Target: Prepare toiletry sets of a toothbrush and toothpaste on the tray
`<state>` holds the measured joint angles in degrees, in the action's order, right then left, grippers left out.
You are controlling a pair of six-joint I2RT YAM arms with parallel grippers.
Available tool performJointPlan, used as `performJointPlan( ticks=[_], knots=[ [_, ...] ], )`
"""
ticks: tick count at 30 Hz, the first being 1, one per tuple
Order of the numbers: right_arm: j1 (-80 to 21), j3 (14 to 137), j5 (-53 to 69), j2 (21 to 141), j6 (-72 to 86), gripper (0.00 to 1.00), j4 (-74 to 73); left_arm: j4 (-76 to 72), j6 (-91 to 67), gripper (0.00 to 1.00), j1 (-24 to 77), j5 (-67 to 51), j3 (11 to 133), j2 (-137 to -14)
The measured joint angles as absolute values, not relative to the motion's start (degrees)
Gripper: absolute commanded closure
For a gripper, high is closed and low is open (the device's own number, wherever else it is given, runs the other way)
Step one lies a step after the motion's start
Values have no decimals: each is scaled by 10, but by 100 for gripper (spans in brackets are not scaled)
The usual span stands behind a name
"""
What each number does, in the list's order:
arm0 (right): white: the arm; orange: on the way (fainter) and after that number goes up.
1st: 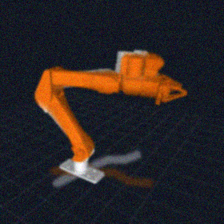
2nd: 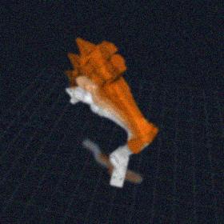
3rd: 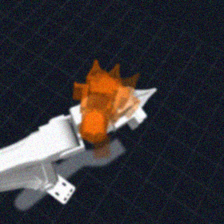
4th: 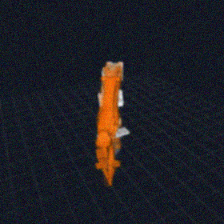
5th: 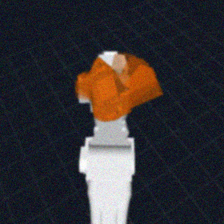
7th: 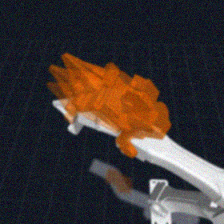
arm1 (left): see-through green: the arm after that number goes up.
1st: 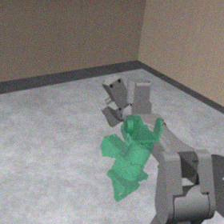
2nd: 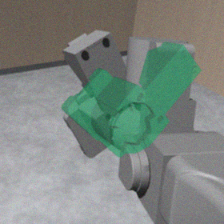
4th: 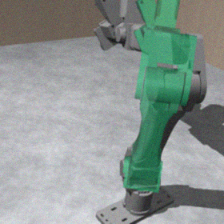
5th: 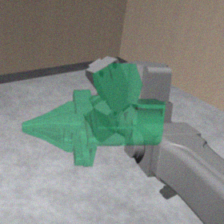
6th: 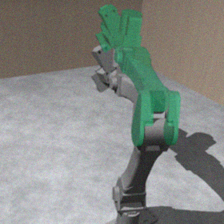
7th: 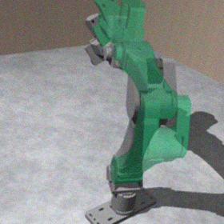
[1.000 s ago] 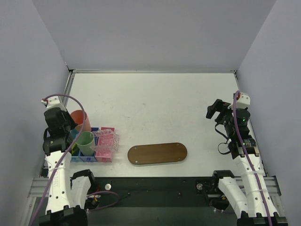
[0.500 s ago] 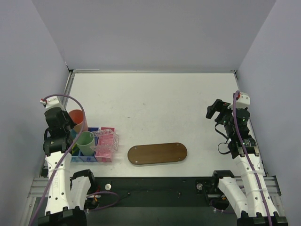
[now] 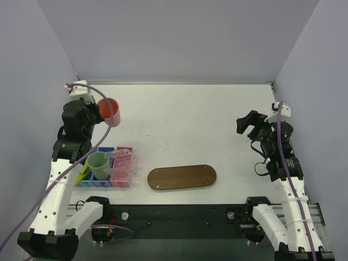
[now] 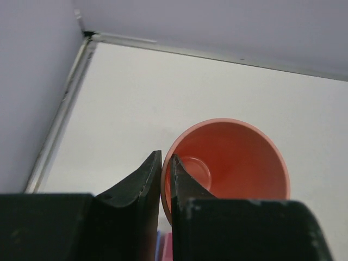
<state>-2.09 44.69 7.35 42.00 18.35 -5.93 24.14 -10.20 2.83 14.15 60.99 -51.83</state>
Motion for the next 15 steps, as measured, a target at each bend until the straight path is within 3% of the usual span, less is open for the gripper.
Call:
performJointPlan(
  ticks=[6, 15],
  knots=[
    [-87, 482, 109, 436, 212, 16, -72, 191, -75, 100, 223, 113, 684, -633],
    [-258, 554, 94, 511, 236, 23, -124, 183, -62, 100, 377, 57, 698, -754]
  ],
)
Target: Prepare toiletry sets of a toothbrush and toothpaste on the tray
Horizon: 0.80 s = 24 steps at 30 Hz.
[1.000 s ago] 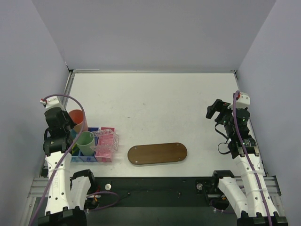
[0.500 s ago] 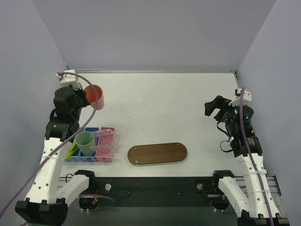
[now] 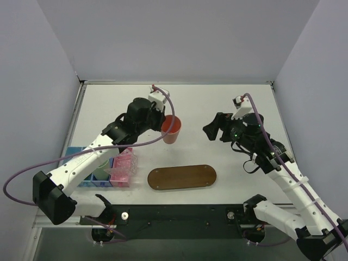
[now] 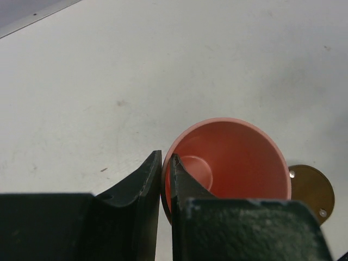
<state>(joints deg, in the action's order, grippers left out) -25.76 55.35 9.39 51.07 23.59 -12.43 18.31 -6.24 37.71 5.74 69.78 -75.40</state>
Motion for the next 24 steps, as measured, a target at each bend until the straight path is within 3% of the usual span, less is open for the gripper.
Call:
performJointPlan(
  ticks=[7, 15, 24],
  knots=[
    [-389, 590, 50, 579, 257, 26, -145, 169, -60, 100, 450, 77, 652, -739],
    [-419, 591, 35, 630, 289, 28, -140, 169, -66, 100, 482, 108, 643, -738],
    [-443, 592, -20, 652, 294, 44, -129, 164, -66, 100, 529, 129, 634, -739]
  ],
)
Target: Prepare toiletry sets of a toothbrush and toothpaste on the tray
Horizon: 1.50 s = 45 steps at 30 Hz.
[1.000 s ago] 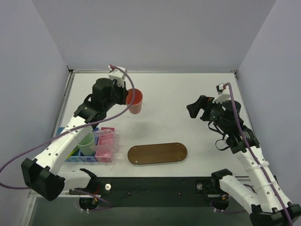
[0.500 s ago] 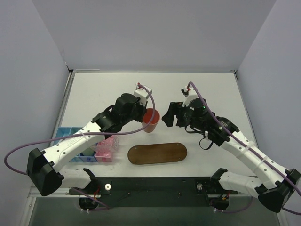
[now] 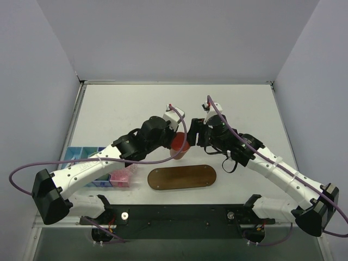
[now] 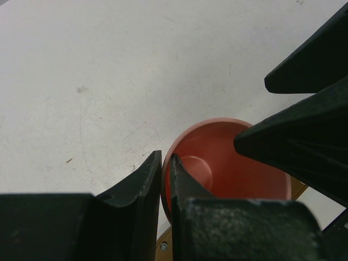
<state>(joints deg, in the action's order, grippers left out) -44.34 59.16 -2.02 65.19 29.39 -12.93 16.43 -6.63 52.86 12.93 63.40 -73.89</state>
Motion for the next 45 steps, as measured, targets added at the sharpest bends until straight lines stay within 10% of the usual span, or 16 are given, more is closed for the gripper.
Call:
performJointPlan(
  ticks=[7, 17, 34, 45],
  knots=[
    [-467, 592, -57, 669, 286, 50, -126, 163, -68, 100, 535, 139, 633, -740],
    [-485, 592, -83, 683, 267, 86, -123, 156, -69, 100, 545, 151, 621, -740],
    [-485, 592, -84, 703, 254, 77, -118, 133, -69, 100, 547, 160, 603, -738],
    [-491, 587, -77, 703, 245, 100, -112, 121, -69, 100, 547, 162, 591, -731]
  ],
)
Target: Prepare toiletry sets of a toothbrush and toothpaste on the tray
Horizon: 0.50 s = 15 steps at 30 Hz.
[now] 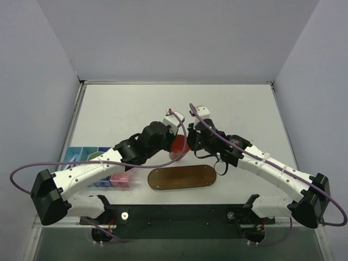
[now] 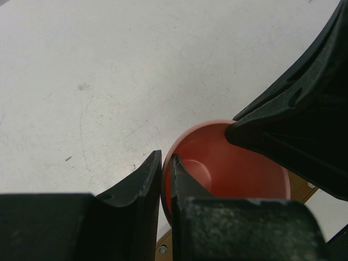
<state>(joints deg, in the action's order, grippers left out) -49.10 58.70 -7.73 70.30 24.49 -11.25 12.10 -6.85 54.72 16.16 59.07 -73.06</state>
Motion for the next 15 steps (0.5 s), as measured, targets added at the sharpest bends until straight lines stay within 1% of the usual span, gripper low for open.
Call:
performJointPlan(
  ticks=[1, 2, 3, 6, 7, 10, 15],
  knots=[
    [-491, 586, -77, 703, 243, 100, -112, 121, -68, 100, 547, 161, 589, -730],
    [-492, 585, -76, 703, 241, 100, -112, 121, -69, 98, 547, 161, 588, -729],
    [-492, 585, -76, 703, 240, 100, -111, 120, -68, 81, 547, 160, 587, -728],
    [-492, 580, -76, 697, 235, 100, -107, 116, -68, 51, 547, 155, 584, -725],
    [-492, 576, -80, 693, 233, 100, -109, 110, -71, 38, 547, 152, 581, -722],
    [-486, 567, -103, 673, 222, 100, -116, 98, -66, 24, 547, 143, 573, -703],
    [-471, 566, -131, 628, 201, 100, -141, 60, -46, 16, 547, 122, 553, -660]
  ],
)
